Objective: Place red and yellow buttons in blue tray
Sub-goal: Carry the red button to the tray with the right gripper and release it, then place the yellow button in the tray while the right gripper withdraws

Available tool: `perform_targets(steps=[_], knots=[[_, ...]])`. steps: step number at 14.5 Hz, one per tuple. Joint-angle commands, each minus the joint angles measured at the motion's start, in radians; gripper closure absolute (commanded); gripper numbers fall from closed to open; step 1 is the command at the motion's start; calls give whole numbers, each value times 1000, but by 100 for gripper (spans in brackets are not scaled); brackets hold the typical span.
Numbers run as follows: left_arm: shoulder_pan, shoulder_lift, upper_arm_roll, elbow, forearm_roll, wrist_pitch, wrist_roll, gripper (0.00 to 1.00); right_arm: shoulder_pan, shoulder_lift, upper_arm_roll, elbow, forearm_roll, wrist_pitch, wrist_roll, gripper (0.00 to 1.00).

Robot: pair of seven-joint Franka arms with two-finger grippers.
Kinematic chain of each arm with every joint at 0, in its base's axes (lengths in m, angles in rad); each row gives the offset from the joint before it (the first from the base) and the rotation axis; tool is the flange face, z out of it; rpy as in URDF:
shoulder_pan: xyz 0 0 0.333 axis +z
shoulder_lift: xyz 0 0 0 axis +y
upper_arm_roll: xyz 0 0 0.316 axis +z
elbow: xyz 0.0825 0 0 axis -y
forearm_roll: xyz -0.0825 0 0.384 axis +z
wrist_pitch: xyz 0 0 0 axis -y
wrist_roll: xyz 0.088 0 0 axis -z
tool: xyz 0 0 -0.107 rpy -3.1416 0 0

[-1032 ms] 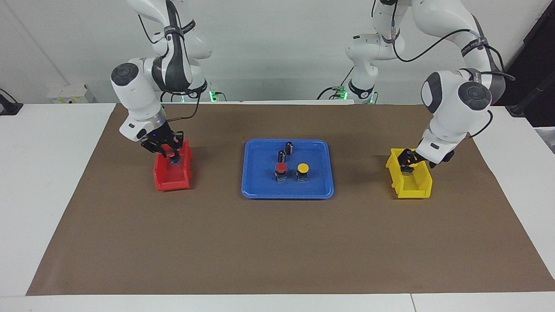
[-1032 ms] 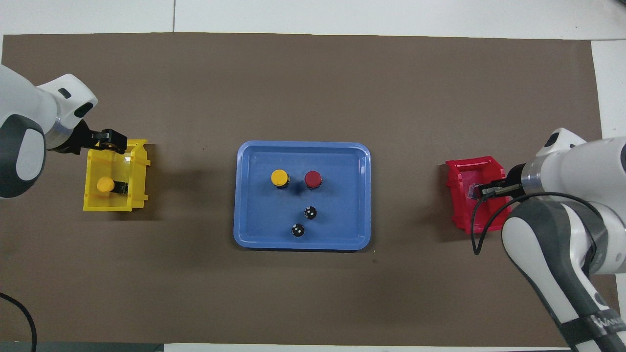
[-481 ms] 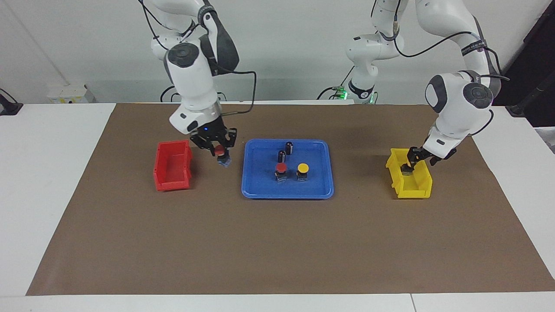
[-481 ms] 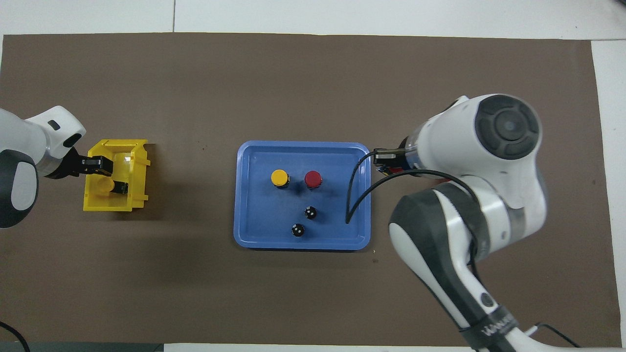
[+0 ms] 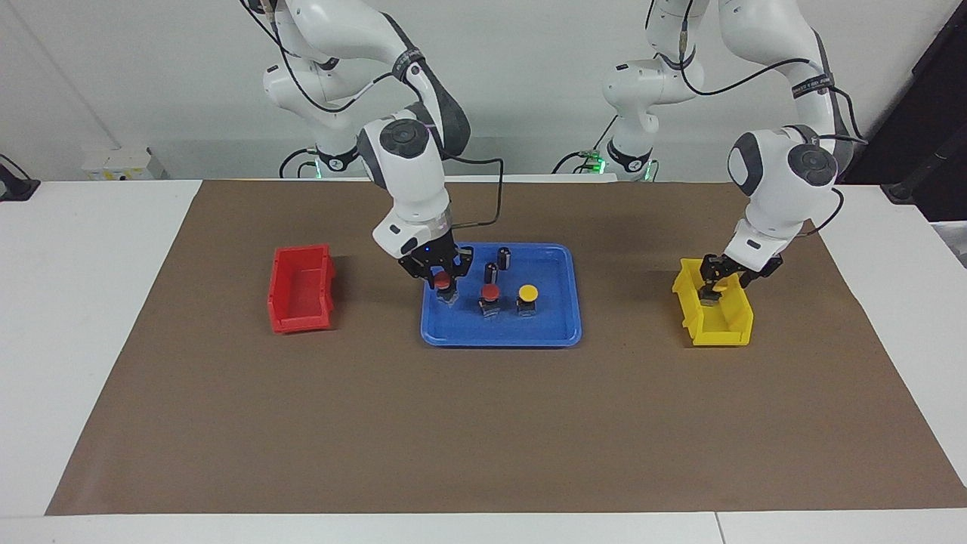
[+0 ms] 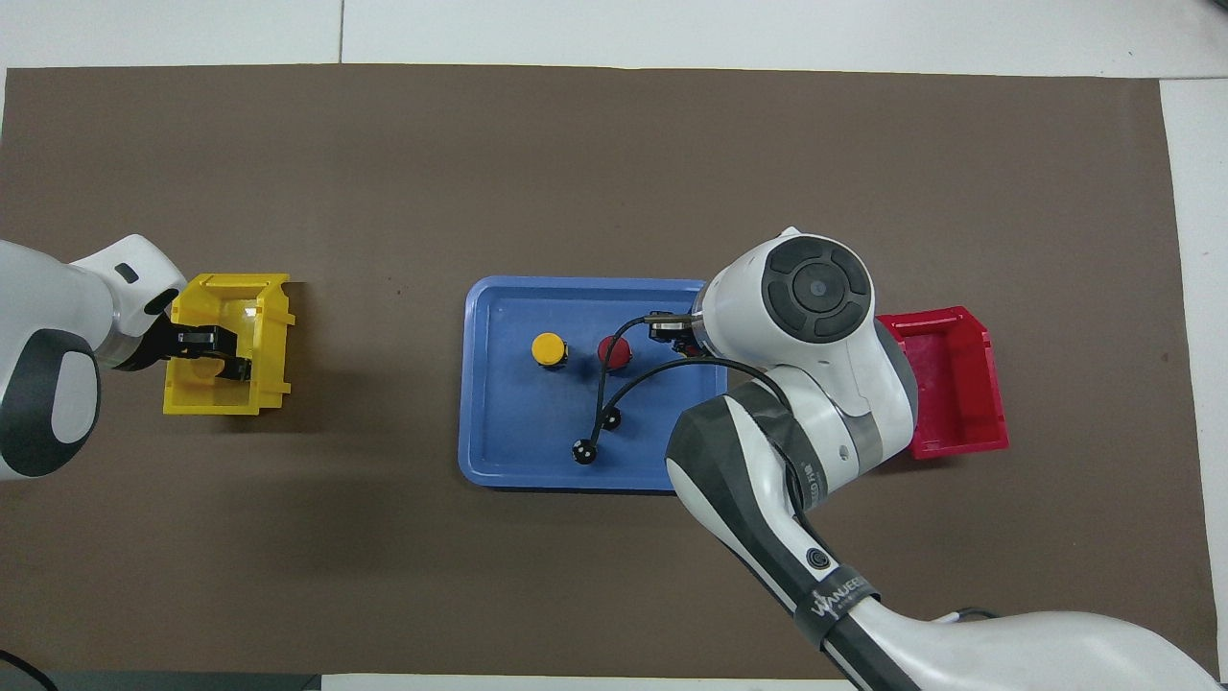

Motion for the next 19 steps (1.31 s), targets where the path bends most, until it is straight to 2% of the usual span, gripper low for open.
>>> perform_targets(steps=[1, 6, 7, 8, 9, 10, 11, 13, 16, 18, 19], knots=[[2, -34, -5, -49, -1, 29, 14, 27, 0, -4, 0, -53, -23, 57, 31, 70], [0, -36, -7, -76, -1, 53, 12, 27, 21, -4, 0, -83, -22, 114, 43, 64], [0, -34, -7, -78, -1, 55, 14, 29, 21, -6, 0, -89, -23, 115, 43, 61], [-6, -30, -7, -79, -1, 63, 14, 42, 21, -7, 0, -91, -22, 115, 43, 50], [-6, -27, -7, -79, -1, 64, 11, 86, 20, -7, 0, -91, -22, 109, 43, 41], [-5, -25, -7, -76, -1, 67, 9, 99, 20, -7, -2, -82, -23, 94, 41, 31], [-5, -21, -7, -66, -1, 61, 8, 99, 15, -7, -3, -58, -32, 59, 41, 3], [-8, -15, -8, -11, -4, 14, -9, 99, -15, -10, -8, 54, -84, -80, 31, 0], [-73, -4, -10, 213, -47, -248, -69, 99, -118, -45, -8, 249, -98, -387, -38, 0], [-202, 39, -11, 351, -48, -333, -243, 99, -176, -82, -9, 308, -98, -515, -115, 0], [-278, 47, -11, 355, -62, -300, -358, 99, -208, -110, -9, 309, -98, -547, -167, 0]])
